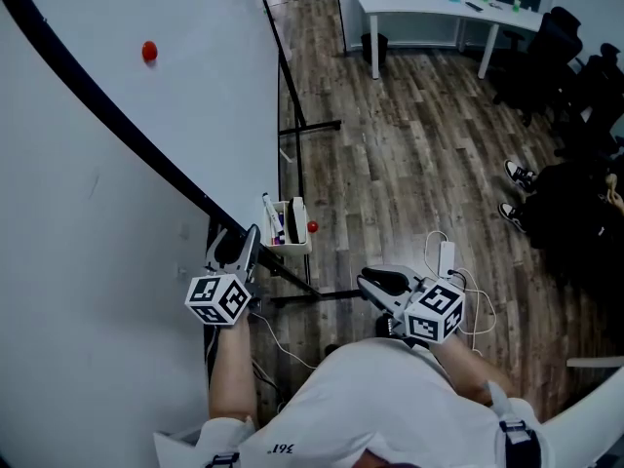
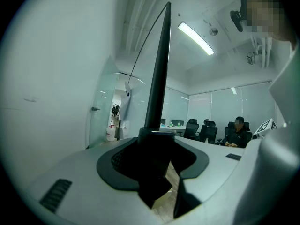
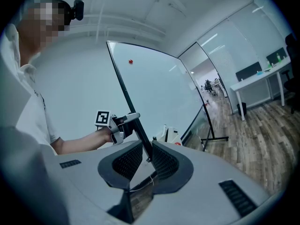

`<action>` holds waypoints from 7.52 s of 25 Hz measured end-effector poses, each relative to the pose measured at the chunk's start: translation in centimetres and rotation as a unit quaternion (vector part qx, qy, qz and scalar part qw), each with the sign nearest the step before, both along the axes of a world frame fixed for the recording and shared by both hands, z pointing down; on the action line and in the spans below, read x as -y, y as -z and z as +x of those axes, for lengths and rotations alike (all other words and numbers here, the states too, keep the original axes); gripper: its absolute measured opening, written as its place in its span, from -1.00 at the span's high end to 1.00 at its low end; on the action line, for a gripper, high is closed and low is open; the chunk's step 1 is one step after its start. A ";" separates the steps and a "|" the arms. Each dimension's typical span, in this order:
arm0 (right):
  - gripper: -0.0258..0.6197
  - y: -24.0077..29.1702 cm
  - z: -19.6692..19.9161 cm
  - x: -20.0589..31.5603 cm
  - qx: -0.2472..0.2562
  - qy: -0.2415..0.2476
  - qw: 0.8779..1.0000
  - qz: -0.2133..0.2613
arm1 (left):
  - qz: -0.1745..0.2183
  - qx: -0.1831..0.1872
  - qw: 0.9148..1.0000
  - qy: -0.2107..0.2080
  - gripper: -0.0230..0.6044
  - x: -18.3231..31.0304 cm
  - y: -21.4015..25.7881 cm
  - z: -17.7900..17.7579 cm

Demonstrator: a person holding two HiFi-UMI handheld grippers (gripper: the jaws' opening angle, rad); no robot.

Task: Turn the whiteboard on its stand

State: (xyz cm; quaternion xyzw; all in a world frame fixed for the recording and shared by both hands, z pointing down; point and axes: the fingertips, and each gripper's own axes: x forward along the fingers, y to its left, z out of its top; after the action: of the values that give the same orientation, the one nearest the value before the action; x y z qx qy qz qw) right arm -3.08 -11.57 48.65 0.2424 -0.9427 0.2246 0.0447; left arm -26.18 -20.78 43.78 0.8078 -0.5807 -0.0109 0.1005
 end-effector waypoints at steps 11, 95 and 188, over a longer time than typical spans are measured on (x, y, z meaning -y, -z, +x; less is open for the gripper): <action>0.66 1.5 -0.9 0.6 -0.002 0.004 1.000 -0.002 | -0.006 0.000 1.000 -0.010 0.30 -2.3 1.2 1.1; 0.66 -0.6 -2.6 -1.1 -0.013 -0.030 0.999 -0.002 | 0.024 -0.057 0.997 -0.048 0.25 -2.8 1.3 -0.9; 0.84 2.1 16.2 -7.8 -0.074 -0.022 0.994 0.076 | -0.015 -0.190 0.973 -0.131 0.80 -21.1 0.4 24.3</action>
State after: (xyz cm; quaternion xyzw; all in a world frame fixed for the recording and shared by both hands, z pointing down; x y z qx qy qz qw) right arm 13.10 -3.75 46.51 0.2814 -0.9457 0.1351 0.0909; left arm -1.93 0.33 43.35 0.8582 -0.4403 -0.1423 0.2222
